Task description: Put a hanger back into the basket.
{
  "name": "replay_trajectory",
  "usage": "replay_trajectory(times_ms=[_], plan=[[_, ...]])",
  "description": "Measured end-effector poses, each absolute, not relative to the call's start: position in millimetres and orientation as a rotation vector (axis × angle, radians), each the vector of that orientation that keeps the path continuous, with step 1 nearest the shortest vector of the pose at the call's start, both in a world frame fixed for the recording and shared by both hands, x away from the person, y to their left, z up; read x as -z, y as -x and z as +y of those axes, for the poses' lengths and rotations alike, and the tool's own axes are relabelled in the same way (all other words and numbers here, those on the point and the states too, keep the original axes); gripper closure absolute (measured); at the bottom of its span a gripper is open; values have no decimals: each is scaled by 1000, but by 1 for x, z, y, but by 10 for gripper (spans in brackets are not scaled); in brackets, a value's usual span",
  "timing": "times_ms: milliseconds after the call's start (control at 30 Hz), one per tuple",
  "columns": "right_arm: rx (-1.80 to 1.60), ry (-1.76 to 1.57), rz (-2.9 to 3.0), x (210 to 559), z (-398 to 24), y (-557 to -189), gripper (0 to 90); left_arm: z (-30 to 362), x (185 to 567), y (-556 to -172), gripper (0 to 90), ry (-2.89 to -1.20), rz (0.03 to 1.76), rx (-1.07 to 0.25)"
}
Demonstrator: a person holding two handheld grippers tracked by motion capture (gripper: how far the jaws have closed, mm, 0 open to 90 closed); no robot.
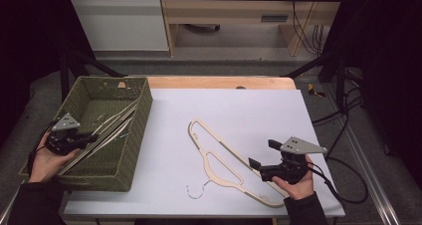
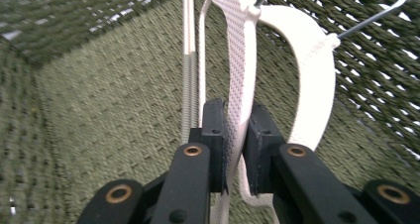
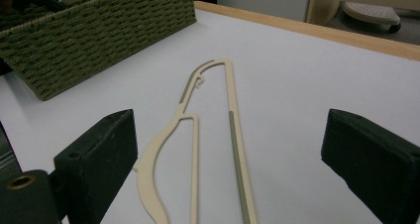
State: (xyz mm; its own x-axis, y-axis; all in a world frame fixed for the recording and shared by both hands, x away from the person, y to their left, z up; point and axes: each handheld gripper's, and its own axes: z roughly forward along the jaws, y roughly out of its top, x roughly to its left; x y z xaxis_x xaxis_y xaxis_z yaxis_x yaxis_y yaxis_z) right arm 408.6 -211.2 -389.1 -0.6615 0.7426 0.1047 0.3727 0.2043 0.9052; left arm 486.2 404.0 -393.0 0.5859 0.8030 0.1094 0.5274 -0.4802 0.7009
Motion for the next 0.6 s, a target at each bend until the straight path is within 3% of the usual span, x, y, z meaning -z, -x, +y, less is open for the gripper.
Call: replay_trajectory(times_ms=[367,600], plan=[[-1449,-1036,2137,389,-211,-408,80,396,391,-485,716,-2213,1024,-475],[-1450,-1041,2133,389,-211,-408,80,394,387,-482,676,-2194,982,-499]])
